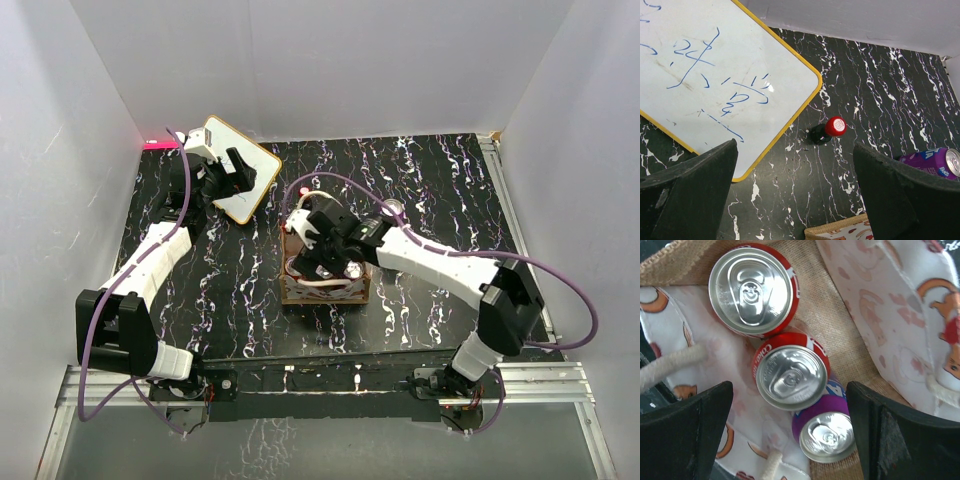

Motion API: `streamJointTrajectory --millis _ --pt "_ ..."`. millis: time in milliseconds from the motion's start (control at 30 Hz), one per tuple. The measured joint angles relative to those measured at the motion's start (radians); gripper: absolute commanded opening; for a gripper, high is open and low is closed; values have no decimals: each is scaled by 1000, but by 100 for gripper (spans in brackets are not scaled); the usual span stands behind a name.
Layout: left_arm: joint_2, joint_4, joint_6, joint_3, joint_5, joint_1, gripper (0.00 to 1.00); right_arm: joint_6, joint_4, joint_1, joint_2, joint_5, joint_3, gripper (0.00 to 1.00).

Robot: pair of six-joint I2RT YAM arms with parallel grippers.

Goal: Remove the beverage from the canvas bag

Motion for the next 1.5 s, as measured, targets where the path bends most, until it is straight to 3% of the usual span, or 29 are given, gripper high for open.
streamJointTrajectory --millis 367,1133,1500 --pt "0 0 0 0 0 0 97 -3 -20 61 159 98 51 95" --pt "0 -14 -1 0 1 0 97 -3 -31 68 220 148 63 39" --pt "0 -14 -7 0 8 0 97 0 -8 69 46 187 61 21"
